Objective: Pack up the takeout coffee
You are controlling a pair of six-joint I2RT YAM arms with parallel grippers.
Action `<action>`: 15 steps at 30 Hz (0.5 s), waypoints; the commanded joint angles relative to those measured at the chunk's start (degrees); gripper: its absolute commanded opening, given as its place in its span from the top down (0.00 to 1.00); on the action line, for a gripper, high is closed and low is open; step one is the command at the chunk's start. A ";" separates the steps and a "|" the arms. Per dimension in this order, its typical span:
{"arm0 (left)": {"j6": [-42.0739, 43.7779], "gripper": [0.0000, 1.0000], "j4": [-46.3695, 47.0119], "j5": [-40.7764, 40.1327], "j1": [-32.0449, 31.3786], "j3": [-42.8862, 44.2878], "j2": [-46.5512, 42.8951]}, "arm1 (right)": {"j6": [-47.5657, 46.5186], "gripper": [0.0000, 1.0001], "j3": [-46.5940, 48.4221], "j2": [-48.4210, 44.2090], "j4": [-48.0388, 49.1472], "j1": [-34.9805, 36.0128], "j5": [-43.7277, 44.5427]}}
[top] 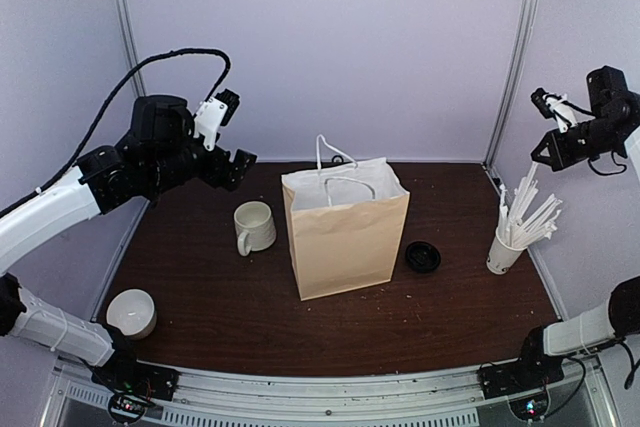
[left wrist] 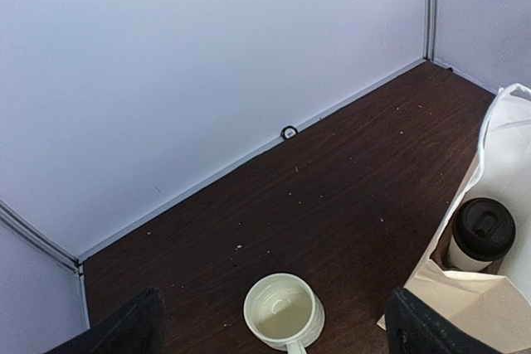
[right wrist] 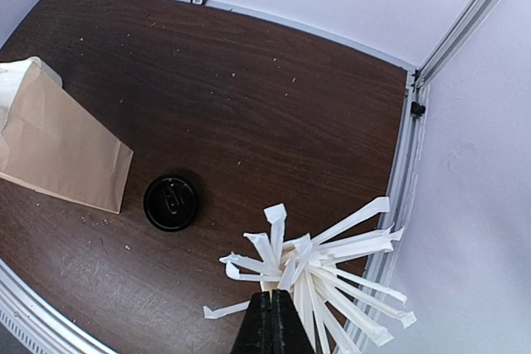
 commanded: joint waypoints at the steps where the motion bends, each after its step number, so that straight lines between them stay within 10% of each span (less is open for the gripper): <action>1: 0.60 0.04 2.14 -0.14 -0.08 0.34 0.37 | -1.39 1.00 -0.55 1.54 -4.93 -0.22 -3.39; 15: 0.51 0.04 2.02 -0.05 -0.08 0.42 0.13 | -2.61 1.00 3.14 0.58 -7.17 -0.17 -3.46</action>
